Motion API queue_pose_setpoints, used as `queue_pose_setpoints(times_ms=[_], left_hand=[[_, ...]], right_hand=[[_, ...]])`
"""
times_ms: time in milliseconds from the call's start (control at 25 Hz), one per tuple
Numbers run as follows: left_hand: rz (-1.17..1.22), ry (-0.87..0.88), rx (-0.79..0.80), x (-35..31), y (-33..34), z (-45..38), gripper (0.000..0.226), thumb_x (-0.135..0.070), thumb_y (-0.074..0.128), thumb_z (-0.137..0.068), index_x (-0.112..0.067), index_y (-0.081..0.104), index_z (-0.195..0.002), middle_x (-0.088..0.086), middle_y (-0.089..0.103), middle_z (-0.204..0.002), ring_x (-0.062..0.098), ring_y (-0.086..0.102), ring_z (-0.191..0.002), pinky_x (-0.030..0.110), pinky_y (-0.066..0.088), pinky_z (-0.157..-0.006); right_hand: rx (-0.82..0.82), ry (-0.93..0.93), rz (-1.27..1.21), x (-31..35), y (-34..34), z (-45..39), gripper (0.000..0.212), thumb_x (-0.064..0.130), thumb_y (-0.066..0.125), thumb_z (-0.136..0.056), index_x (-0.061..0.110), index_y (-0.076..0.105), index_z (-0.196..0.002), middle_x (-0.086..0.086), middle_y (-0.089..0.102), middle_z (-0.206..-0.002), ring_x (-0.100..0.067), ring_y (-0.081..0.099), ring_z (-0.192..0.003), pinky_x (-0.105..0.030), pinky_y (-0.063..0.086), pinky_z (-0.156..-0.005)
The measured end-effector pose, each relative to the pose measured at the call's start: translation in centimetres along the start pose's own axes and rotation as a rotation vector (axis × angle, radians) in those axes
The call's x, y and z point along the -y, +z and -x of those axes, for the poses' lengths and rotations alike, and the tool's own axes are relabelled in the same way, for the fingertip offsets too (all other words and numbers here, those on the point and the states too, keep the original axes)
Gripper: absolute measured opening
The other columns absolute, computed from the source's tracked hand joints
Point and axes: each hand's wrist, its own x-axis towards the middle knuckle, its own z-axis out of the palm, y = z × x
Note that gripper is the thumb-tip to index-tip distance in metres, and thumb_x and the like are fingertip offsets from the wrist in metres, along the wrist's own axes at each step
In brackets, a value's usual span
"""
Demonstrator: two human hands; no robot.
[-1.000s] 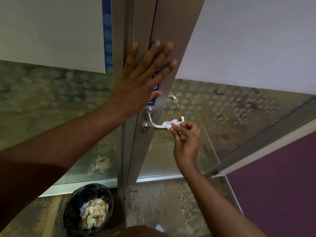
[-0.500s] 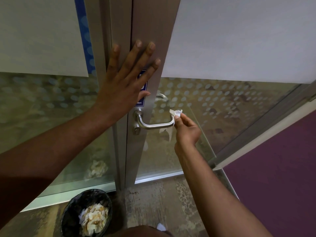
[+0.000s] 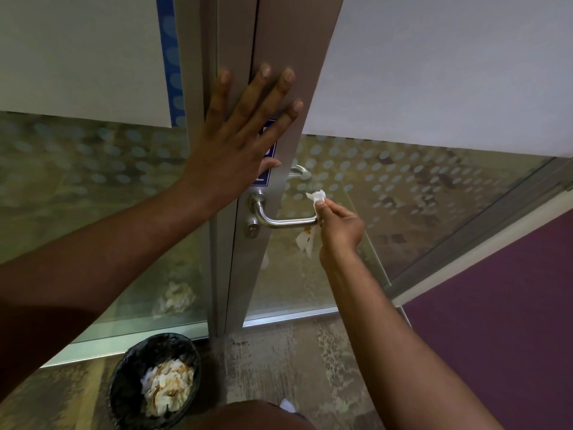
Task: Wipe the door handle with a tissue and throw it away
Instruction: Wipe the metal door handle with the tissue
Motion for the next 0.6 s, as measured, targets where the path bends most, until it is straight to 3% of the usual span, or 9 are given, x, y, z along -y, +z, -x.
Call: queue_pose_setpoints(times_ms=[200,400,520,600], left_hand=[[-0.031,0.007,0.0,0.0,-0.3,0.0,0.108,-0.067,0.06,-0.096,-0.022,0.002,-0.175,0.015,0.013,-0.181,0.04,0.02,-0.165,0.065,0.005,-0.122],[-0.006,0.006,-0.006,0.0,-0.3,0.0,0.108,-0.065,0.061,-0.096,-0.021,0.002,-0.175,0.015,0.013,-0.181,0.041,0.02,-0.165,0.065,0.004,-0.121],[0.012,0.003,-0.005,-0.1,-0.1,0.0,0.109,-0.064,0.062,-0.096,-0.022,0.001,-0.175,0.015,0.011,-0.181,0.041,0.019,-0.165,0.065,0.003,-0.121],[0.022,-0.001,-0.007,0.0,0.0,0.0,0.108,-0.064,0.062,-0.096,-0.022,0.001,-0.175,0.015,0.01,-0.182,0.041,0.018,-0.165,0.065,0.002,-0.121]], right_hand=[[-0.021,0.05,0.065,-1.2,-1.6,0.9,0.029,0.005,0.08,-0.088,-0.001,0.076,-0.116,-0.01,0.081,-0.106,-0.017,0.078,-0.099,-0.03,0.062,-0.094],[0.057,0.043,0.126,0.0,-1.6,0.2,0.029,0.004,0.08,-0.088,-0.003,0.076,-0.116,-0.012,0.08,-0.105,-0.019,0.076,-0.096,-0.032,0.061,-0.095],[0.149,0.032,0.272,1.5,-1.3,-1.6,0.027,0.005,0.082,-0.086,-0.003,0.078,-0.112,-0.008,0.079,-0.092,-0.016,0.07,-0.083,-0.028,0.06,-0.081],[0.187,0.078,0.294,1.8,-1.5,-2.5,0.025,0.006,0.081,-0.088,-0.002,0.078,-0.111,-0.01,0.08,-0.096,-0.018,0.072,-0.085,-0.026,0.06,-0.076]])
